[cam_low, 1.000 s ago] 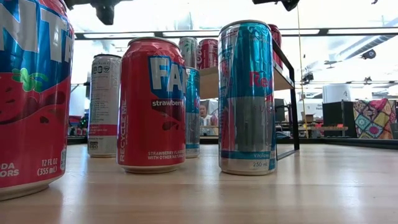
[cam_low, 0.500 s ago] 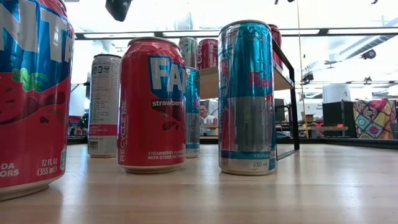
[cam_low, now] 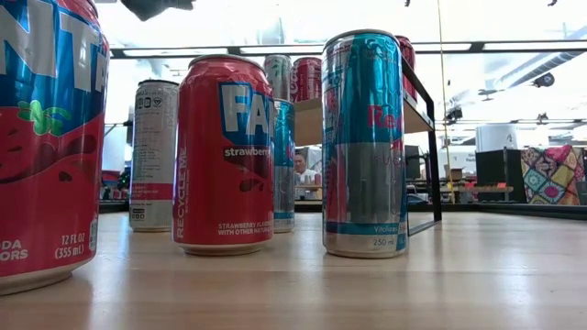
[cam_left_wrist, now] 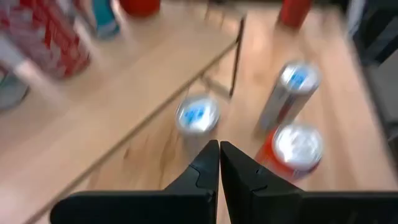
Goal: Place canned beverage on shelf
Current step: Put the white/pink soda can on the shelf, align with the other white pink soda can
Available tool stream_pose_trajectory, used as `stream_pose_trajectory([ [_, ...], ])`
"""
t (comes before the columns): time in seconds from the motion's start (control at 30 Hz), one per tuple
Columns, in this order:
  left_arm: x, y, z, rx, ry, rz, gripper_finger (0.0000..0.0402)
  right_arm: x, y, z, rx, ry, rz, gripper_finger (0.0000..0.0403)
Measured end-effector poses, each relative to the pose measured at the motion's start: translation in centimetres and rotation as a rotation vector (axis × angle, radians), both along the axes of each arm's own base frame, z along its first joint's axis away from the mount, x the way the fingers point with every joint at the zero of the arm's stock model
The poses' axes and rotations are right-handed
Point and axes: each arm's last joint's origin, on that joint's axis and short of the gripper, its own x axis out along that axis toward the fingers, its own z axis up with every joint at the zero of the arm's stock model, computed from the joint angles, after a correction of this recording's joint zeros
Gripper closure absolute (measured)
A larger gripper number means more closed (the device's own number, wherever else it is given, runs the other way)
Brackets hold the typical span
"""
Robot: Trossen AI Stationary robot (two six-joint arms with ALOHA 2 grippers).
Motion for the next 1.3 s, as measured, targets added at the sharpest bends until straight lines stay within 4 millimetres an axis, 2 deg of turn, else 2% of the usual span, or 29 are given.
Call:
stream_pose_trajectory([
  [0.23, 0.3, -0.1, -1.7, 0.07, 0.176, 0.009, 0.0399, 0.0, 0.0, -0.2, -0.003, 0.006, 0.0, 0.0394],
  [0.37, 0.4, -0.2, -2.0, 0.073, 0.191, 0.014, 0.0371, 0.0, 0.0, -0.2, -0.004, 0.007, 0.0, 0.0394],
  [0.5, 0.1, 0.0, -1.9, 0.07, 0.191, 0.038, 0.0319, 0.0, 0.0, -0.3, -0.004, 0.007, 0.0, 0.0394],
  [0.7, -0.3, 0.5, -2.2, 0.105, 0.213, 0.149, 0.0209, 0.0, 0.0, -0.3, -0.001, 0.007, -0.001, 0.0394],
  [0.83, 0.0, 0.3, -3.0, 0.115, 0.242, 0.147, 0.014, 0.0, 0.0, -0.3, -0.001, 0.007, -0.001, 0.0394],
  [0.97, 0.3, 0.2, -4.0, 0.134, 0.277, 0.145, 0.0095, 0.0, 0.0, -0.3, -0.001, 0.008, -0.001, 0.0394],
  [1.1, 0.6, 0.0, -4.5, 0.143, 0.293, 0.144, 0.0076, 0.0, 0.0, -0.3, -0.001, 0.007, -0.001, 0.0394],
  [1.3, 0.8, -0.1, -4.8, 0.143, 0.294, 0.143, 0.0075, 0.0, 0.0, -0.3, 0.007, 0.007, -0.005, 0.0394],
])
